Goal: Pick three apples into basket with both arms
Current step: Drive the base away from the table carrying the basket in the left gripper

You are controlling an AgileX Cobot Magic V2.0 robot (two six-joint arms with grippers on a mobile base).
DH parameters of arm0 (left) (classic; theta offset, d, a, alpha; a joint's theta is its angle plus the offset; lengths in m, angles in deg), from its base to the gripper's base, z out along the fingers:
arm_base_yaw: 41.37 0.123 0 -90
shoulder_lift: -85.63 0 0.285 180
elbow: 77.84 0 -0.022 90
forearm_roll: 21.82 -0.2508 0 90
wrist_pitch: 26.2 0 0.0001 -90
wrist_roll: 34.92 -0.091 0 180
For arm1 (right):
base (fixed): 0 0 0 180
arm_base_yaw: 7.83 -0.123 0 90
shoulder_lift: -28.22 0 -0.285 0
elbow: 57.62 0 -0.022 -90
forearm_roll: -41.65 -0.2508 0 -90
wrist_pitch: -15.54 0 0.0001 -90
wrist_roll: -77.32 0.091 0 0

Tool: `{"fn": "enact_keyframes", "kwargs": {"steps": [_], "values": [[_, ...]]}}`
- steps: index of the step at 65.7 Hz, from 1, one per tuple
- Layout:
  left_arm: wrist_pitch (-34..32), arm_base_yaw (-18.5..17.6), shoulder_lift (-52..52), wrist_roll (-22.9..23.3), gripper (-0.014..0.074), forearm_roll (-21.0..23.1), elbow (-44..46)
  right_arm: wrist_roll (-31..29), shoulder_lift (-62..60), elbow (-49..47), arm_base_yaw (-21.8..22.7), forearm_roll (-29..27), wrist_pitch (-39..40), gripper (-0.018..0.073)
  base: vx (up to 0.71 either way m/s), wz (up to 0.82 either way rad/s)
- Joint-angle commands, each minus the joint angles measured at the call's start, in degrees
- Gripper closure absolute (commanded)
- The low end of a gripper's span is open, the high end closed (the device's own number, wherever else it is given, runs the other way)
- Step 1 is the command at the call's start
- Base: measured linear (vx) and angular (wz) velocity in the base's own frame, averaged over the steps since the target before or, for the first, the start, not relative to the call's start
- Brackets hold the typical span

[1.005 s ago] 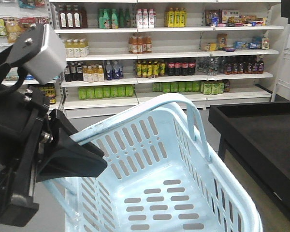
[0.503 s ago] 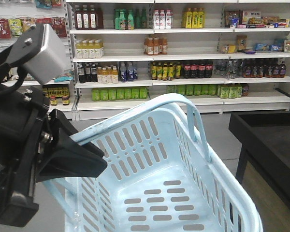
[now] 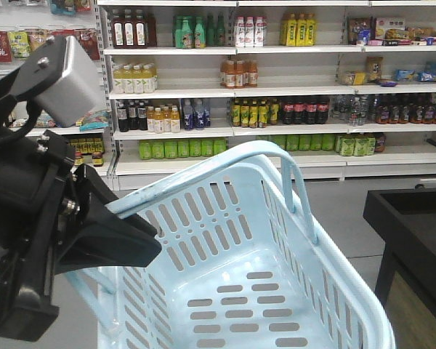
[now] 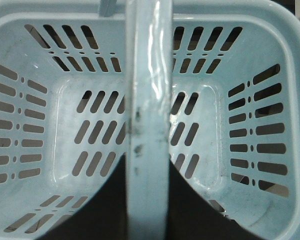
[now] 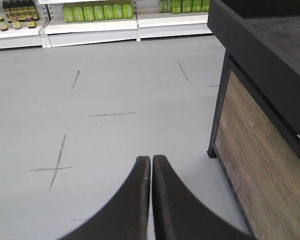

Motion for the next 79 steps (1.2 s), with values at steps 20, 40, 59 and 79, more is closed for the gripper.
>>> {"fn": "enact_keyframes", "kwargs": {"steps": [20, 40, 59, 79], "values": [[-3.8, -0.2, -1.5, 0.5, 0.0604, 3.3, 1.9, -0.4, -0.5, -0.2, 0.4, 0.1, 4.1, 0.0564, 0.31, 0.14], [-3.8, -0.2, -1.5, 0.5, 0.0604, 3.3, 1.9, -0.4, -0.5, -0.2, 0.4, 0.1, 4.1, 0.0564, 0.30, 0.18], [-3.8, -0.2, -1.5, 0.5, 0.0604, 3.3, 1.9, -0.4, -0.5, -0.2, 0.4, 0.1, 4.2, 0.0564, 0.28, 0.05], [-3.8, -0.2, -1.5, 0.5, 0.0604, 3.3, 1.9, -0.4, -0.5, -0.2, 0.4, 0.1, 4.2, 0.0564, 0.23, -0.12]]}}
